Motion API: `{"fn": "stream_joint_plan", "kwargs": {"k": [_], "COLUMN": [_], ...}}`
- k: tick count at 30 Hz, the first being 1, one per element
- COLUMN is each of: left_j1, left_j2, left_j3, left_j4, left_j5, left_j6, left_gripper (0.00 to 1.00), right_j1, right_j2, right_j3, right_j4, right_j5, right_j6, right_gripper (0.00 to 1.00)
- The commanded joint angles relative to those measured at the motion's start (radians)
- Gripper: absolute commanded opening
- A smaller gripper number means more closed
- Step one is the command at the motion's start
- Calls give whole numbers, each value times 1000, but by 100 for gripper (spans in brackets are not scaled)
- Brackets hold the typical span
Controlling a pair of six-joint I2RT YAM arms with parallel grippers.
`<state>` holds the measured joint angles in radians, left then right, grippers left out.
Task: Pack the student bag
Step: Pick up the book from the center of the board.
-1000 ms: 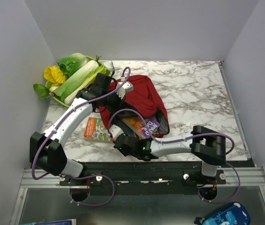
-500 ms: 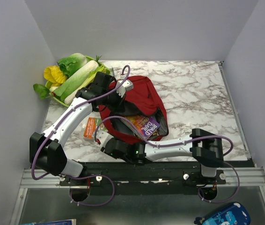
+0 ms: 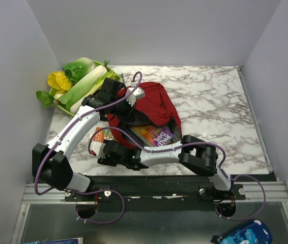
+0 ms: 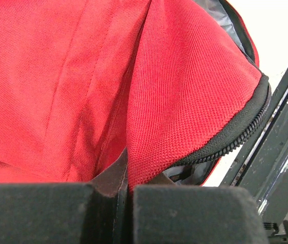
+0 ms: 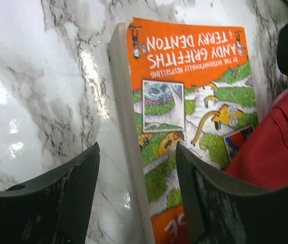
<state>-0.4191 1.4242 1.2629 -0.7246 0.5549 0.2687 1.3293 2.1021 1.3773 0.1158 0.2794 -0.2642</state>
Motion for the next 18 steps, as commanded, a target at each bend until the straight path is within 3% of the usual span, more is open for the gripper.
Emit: {"fn": "stream_joint_plan", "kwargs": {"k": [1, 18], "left_j1": [11, 11], "left_j2": [5, 41], "left_j3": [16, 36], "left_j4": [-24, -56], "left_j5": [11, 23], "left_j6": [30, 56], "left_gripper": [0, 1], "right_j1": [-4, -102], "right_j2": [58, 59], "right_j3": [78, 135], "right_j4": [19, -67], "right_j5": [-28, -217], "right_j6": [-93, -132], "right_gripper": [69, 67]}}
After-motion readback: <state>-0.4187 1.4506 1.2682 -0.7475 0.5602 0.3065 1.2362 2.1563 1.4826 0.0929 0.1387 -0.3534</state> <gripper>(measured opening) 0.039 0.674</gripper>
